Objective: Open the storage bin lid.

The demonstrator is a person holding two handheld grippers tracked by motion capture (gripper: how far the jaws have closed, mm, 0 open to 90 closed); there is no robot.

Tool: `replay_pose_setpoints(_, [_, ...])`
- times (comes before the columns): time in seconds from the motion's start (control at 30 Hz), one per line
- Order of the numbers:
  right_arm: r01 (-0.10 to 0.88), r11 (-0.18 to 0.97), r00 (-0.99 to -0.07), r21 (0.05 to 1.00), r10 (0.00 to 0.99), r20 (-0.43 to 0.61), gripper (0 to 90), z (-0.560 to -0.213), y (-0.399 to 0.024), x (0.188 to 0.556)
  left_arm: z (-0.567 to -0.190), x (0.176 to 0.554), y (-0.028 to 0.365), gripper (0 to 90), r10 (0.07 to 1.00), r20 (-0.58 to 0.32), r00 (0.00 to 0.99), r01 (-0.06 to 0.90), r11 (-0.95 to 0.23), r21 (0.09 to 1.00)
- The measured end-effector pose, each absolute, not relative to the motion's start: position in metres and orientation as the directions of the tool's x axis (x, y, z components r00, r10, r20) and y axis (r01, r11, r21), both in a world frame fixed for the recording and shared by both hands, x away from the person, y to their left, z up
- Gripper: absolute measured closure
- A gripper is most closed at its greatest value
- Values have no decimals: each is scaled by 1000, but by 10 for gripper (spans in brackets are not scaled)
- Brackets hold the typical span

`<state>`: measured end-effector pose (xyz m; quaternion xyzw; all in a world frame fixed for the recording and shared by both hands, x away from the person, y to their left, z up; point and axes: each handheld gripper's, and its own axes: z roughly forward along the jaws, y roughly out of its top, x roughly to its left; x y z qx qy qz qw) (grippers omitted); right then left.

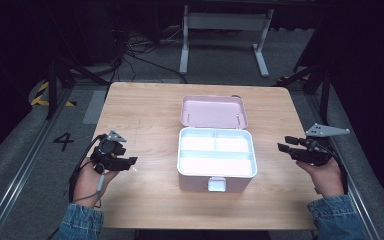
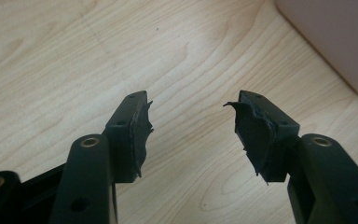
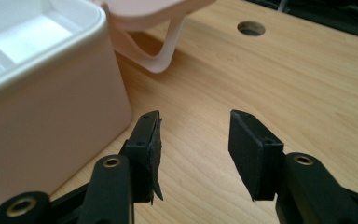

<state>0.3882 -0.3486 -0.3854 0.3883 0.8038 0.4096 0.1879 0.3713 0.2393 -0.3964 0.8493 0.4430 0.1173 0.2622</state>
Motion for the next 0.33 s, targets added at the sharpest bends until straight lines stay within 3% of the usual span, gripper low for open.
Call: replay_pose_setpoints(0.33, [560,349,-605,752,792,83,506,-407,-348,397,-409,377,248,421,838,-123,532,762,-410,501])
